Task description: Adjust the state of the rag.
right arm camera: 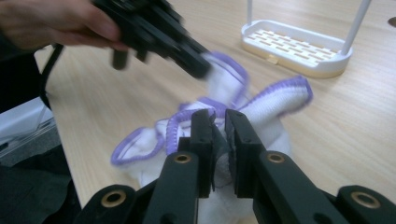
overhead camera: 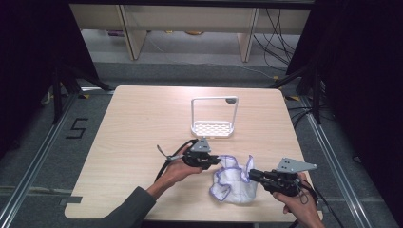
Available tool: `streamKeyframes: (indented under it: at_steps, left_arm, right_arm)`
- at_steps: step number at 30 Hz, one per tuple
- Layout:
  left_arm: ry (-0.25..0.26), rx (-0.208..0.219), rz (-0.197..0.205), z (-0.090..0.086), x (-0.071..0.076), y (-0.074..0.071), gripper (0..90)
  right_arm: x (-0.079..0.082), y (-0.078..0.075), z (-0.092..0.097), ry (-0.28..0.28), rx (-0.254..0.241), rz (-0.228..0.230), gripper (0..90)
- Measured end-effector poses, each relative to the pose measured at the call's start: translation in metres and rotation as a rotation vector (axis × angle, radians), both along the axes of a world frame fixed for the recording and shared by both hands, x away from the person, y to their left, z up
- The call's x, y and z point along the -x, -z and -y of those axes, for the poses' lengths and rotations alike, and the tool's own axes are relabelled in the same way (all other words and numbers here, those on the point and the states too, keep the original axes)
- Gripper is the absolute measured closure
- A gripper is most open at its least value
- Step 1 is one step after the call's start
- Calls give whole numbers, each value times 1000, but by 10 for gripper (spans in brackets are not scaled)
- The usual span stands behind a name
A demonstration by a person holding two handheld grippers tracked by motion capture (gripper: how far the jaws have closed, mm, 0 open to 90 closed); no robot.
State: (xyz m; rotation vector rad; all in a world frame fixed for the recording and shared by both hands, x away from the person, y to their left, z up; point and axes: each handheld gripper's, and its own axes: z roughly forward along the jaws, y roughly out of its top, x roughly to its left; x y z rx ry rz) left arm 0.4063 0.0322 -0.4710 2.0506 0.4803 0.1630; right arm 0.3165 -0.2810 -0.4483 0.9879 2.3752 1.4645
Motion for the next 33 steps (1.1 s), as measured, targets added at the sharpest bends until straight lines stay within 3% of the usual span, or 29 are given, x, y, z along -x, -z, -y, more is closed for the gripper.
streamKeyframes:
  at_steps: [1,2,4,5,6,8,9,10,12,15,16,18,19,20,21,22,23,25,26,27,29,30,32,33]
  left_arm:
    - [0,0,0,0,0,0,848]
    - [-5,2,10,-9,5,-10,848]
    - [-18,9,30,-28,16,-30,850]
    - [-35,-2,55,-48,28,-49,850]
    - [-35,-2,55,-48,28,-49,850]
    - [-54,11,58,-66,40,-67,850]
    - [-58,1,60,-75,45,-75,848]
    - [-58,-1,58,-84,49,-81,848]
    - [-96,-4,39,-100,53,-87,847]
    - [-141,-8,15,-111,44,-78,847]
    - [-177,-9,-5,-116,34,-67,847]
    - [-264,-31,-65,-124,9,-33,848]
    - [-279,-57,-88,-127,0,-21,848]
    - [-279,-57,-88,-127,0,-21,848]
    - [-310,-63,-131,-128,-12,0,847]
    - [-310,-63,-131,-128,-12,0,846]
    - [-327,-73,-147,-129,-19,13,845]
    - [-326,-105,-153,-131,-23,18,839]
    - [-326,-105,-153,-131,-23,18,836]
    - [-332,-94,-146,-132,-24,17,835]
    - [-330,-100,-141,-132,-24,16,832]
    - [-332,-104,-140,-132,-22,15,830]
    - [-326,-99,-135,-130,-22,15,830]
    - [-327,-109,-131,-130,-22,15,830]
  right_arm:
    - [0,0,0,0,0,0,825]
    - [-2,0,-1,7,6,14,826]
    - [-5,-1,-6,13,-7,2,828]
    - [-12,-2,-16,1,-4,28,829]
    - [-12,-2,-16,1,-4,28,829]
    - [-18,-5,-24,-12,0,46,830]
    - [-24,-9,-37,-19,-19,56,831]
    - [-24,-9,-37,-19,-19,56,831]
    - [-35,-15,-54,-49,-3,56,831]
    - [-46,-15,-68,-51,0,38,831]
    - [-63,-8,-74,-41,60,17,828]
    - [-83,5,-77,-23,135,-4,819]
    - [-94,14,-78,-9,169,-41,816]
    - [-103,23,-78,15,185,-66,816]
    - [-111,31,-79,36,211,-80,814]
    - [-111,31,-79,36,211,-80,814]
    - [-118,41,-82,89,243,-34,749]
    - [-117,32,-82,113,311,-68,689]
    - [-117,32,-82,113,311,-68,689]
    - [-110,17,-81,134,274,-14,632]
    - [-104,11,-83,141,262,-13,614]
    - [-88,-3,-91,85,220,18,584]
    - [-80,-8,-96,71,213,10,573]
    - [-72,-11,-103,32,207,4,564]
